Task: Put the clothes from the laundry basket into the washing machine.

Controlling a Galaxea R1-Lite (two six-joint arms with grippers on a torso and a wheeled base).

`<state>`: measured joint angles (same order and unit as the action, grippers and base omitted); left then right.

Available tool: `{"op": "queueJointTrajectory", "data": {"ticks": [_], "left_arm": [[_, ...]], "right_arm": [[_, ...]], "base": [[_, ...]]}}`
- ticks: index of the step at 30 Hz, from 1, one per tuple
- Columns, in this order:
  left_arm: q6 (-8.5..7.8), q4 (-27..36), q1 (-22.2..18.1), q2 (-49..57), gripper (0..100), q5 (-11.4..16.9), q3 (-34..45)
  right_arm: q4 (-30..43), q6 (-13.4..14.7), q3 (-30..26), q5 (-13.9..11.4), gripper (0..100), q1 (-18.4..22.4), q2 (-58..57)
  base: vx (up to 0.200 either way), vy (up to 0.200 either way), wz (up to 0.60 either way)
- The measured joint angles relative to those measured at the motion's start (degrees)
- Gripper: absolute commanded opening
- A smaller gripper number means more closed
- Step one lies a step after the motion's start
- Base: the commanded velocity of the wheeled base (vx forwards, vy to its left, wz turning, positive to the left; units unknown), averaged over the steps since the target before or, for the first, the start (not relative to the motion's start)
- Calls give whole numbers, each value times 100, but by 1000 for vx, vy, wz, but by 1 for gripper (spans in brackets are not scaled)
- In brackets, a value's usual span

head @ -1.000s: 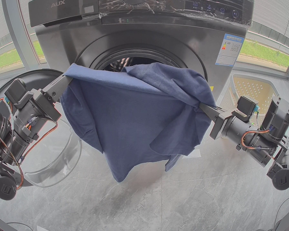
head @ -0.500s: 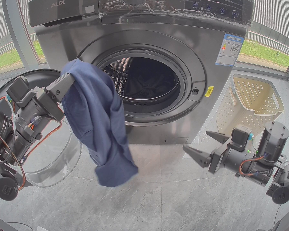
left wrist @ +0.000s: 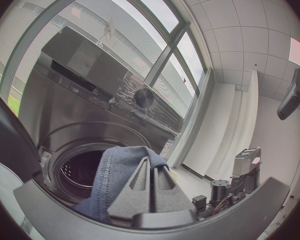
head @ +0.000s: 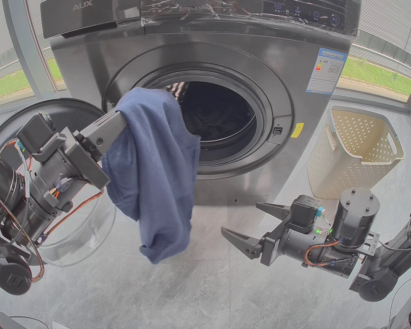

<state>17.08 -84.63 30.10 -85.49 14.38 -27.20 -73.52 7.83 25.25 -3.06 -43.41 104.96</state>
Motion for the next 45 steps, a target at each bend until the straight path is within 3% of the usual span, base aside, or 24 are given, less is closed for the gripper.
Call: {"op": "queueJointTrajectory", "data": {"ticks": [5, 15, 24, 30, 45], "left_arm": [[-13, 189, 206, -41, 0, 1, -77], [11, 277, 251, -80, 0, 99, -312], [27, 304, 418, -80, 0, 102, -455], [18, 578, 521, -56, 0, 89, -571], [5, 602, 628, -15, 0, 83, -603]], "right_arm": [[-11, 29, 297, -11, 100, -157, 293], [-60, 43, 887, -9, 100, -407, 945], [-139, 32, 1467, 11, 100, -339, 1565], [-101, 27, 1620, 167, 100, -293, 1762], [-95, 27, 1985, 176, 100, -317, 1987]], "base": [[0, 0, 0], [0, 0, 0], [0, 0, 0], [0, 0, 0], [0, 0, 0]]}}
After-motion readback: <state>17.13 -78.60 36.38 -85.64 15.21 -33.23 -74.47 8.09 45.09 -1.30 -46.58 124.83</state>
